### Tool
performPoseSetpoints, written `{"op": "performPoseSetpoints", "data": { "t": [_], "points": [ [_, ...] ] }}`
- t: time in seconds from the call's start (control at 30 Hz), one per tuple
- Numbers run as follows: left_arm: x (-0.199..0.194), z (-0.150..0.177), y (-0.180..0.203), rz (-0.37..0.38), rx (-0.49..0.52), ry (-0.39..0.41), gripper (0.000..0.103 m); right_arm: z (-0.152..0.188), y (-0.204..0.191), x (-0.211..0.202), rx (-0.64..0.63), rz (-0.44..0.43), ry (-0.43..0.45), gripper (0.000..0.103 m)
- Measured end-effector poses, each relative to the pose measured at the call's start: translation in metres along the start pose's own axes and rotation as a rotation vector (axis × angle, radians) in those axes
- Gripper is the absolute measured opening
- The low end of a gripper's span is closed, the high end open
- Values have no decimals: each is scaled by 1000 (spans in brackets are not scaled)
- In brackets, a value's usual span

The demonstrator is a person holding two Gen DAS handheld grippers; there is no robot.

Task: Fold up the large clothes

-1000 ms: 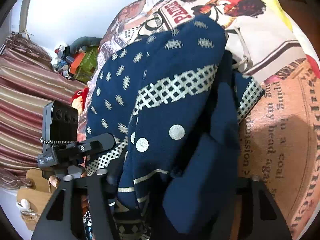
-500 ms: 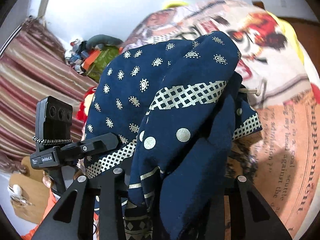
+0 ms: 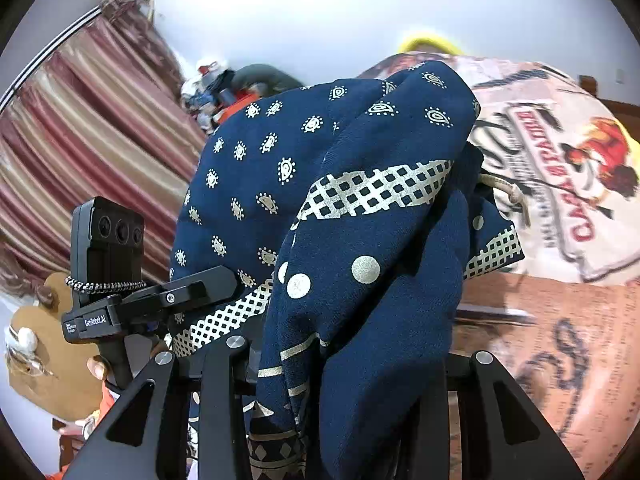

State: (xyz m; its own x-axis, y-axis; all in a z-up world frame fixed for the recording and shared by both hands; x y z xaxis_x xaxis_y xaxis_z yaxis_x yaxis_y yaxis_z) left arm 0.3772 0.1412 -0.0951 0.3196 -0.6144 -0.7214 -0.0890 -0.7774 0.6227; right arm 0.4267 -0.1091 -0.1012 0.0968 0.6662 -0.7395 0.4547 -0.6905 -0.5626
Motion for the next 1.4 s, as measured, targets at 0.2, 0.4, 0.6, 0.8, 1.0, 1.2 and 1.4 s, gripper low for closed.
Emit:
{"op": "performPoseSetpoints", "data": {
  "t": [0.2, 0.4, 0.6, 0.8, 1.0, 1.2, 1.4],
  "points": [
    [-24, 18, -56, -34, -78, 6, 85, -5, -36, 53, -19, -35, -61, 35],
    [-10, 32, -115, -39, -174, -39, 85, -1, -42, 114, -2, -44, -149, 35],
    [28, 39, -162, -28, -255, -104, 85, 1, -22, 174, 43, -24, -261, 35],
    [59, 45, -194, -11, -285, -150, 85, 3, 0, 216, 89, -3, -344, 36],
    [63, 48, -188, -35, -244, -134, 86, 8, 3, 225, 56, 38, -358, 39],
    [54, 54, -185, -79, -234, -118, 87, 10, -2, 220, 34, 99, -367, 52],
    [28, 65, -164, -192, -170, -61, 87, 24, -18, 195, -124, 266, -339, 67]
  ]
}}
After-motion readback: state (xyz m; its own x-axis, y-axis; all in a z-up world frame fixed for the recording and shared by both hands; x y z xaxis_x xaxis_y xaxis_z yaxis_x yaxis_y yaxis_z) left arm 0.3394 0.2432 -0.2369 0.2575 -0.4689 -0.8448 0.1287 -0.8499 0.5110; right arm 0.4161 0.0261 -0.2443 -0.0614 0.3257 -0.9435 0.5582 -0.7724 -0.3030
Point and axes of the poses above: each gripper's, at about its wrist camera, not at the fingertips, and x roughly the way its jaws point, y to its right, z to its underside, the point moved 1 cm from there along x, roughly the way its jaws point, and after that the axes turned 14 degrees about -y, right-handed, at the moved point
